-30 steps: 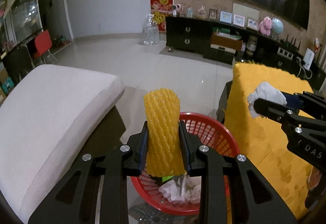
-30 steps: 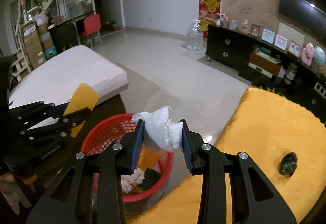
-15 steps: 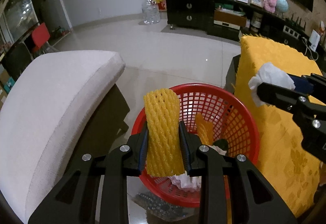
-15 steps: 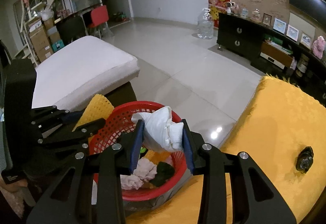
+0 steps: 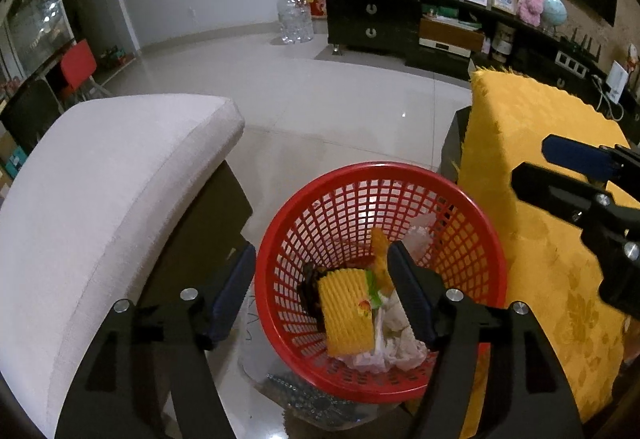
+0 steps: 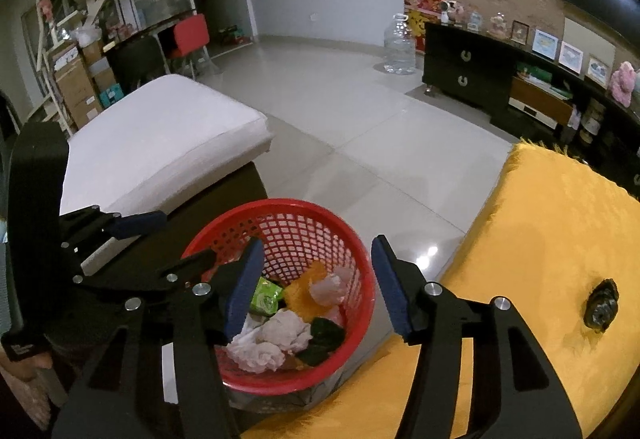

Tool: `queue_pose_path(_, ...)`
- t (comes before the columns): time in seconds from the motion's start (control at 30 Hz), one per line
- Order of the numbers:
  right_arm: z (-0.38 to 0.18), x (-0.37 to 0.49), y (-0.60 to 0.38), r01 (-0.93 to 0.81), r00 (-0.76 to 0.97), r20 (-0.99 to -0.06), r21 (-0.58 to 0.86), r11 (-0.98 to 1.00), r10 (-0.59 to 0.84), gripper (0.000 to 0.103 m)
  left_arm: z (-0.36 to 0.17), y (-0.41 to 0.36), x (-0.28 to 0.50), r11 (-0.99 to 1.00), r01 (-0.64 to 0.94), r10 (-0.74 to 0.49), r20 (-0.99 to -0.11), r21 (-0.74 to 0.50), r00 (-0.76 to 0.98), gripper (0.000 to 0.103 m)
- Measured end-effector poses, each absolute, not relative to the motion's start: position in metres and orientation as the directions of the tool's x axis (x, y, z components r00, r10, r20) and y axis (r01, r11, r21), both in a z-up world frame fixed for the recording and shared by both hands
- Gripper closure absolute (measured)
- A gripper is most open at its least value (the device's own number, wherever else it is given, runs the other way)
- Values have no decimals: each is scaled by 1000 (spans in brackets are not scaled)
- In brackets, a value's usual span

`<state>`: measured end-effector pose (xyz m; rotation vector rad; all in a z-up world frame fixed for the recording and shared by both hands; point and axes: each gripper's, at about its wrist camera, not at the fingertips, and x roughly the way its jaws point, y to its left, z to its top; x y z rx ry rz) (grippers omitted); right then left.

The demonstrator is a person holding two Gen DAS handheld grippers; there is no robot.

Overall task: Collect trash
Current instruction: 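Carry the foam net and tissue over the red wastebasket and open both tools, then move both tools back and grasp the clear cartoon wrapper with the right tool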

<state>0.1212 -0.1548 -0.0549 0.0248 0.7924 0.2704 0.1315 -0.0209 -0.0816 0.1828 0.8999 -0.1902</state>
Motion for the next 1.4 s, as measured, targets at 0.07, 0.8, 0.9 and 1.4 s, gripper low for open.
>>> queue_pose_path(0.07, -51, 120, -160, -218, 680, -693, 120, 968, 239, 47, -78, -20, 131, 970, 234, -94, -784, 67, 614, 33)
queue_pose_path(0.8, -30, 53, -268, 45, 768, -637, -46, 998, -64, 31, -43, -76, 124, 952, 303, -239, -729, -44, 642, 30)
queue_pose_path(0.9, -33, 32, -299, 119, 758, -643, -31, 992, -111, 30, -42, -95, 120, 942, 332, -263, -728, -52, 633, 30)
queue_pose_path(1.4, -117, -93, -380, 360, 602, -758, -24, 933, -252, 27, -47, -181, 100, 887, 457, -358, -729, -70, 583, 30)
